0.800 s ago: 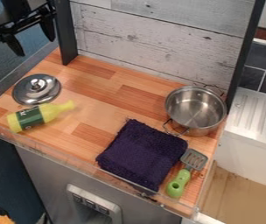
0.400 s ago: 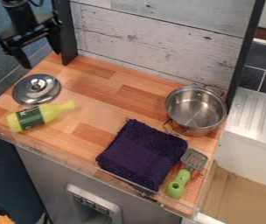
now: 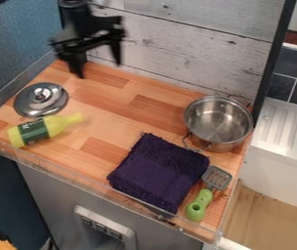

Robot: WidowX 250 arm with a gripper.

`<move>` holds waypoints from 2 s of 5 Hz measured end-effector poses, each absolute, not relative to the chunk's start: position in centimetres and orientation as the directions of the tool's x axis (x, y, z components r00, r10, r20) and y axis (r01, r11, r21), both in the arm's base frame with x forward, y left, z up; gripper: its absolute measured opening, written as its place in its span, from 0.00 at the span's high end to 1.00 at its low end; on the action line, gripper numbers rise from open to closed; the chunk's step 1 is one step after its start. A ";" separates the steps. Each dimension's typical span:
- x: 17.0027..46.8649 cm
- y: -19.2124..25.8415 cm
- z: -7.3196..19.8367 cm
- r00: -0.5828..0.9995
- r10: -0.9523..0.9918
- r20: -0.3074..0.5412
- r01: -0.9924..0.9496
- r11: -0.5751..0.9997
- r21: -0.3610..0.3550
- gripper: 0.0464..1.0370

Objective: Move the pot from the right side to the left side of the table

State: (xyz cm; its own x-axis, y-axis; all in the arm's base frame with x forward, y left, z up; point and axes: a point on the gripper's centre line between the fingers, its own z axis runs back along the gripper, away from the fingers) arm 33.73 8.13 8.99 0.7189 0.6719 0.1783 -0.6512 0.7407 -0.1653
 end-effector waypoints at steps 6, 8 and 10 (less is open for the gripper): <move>36.0 -11.2 3.9 0.984 0.131 0.123 -0.119 0.988 -0.099 0.04; 37.6 -11.4 1.8 0.983 0.145 0.111 -0.138 0.988 -0.073 0.09; 38.1 -11.0 1.5 0.973 0.176 0.149 -0.165 0.983 -0.081 0.70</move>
